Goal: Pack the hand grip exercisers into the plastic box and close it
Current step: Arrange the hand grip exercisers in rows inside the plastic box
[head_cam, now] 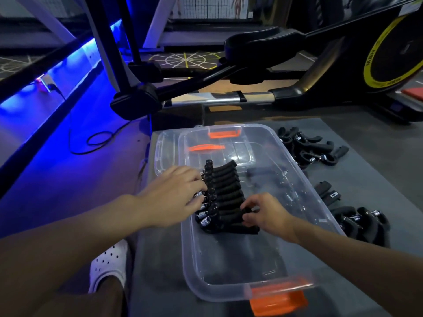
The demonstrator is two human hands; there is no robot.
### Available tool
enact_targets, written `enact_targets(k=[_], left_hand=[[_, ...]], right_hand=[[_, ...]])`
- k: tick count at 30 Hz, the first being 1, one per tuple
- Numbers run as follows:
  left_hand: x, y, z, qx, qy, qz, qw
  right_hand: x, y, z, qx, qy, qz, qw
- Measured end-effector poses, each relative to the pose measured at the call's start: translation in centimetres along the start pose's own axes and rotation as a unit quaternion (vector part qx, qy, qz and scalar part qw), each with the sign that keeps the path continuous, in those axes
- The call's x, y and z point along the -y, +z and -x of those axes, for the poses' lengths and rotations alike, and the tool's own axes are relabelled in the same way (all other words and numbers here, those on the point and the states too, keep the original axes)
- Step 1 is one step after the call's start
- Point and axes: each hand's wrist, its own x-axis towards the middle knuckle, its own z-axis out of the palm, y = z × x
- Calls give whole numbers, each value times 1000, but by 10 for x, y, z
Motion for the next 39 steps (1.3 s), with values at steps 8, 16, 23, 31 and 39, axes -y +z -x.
enact_targets(k=[8,16,23,31,39], left_hand=[[0,5,2,1,1,-10,1000],[2,8,5,-8,4,-4,1000],[1,7,4,-2,-2,5,1000],[-2,1,1,5,-9,15,1000],[-37,-10,-43,-34,-5,75,997]], right_hand=[[-4,11,-14,-10,-52,174,983],[-16,11,-22,-27,-62,261,963],[-11,9,-18,-32,-66,245,967],[-5,3,-16,3,-58,247,967],[38,-50,14,-126,-156,138,970]])
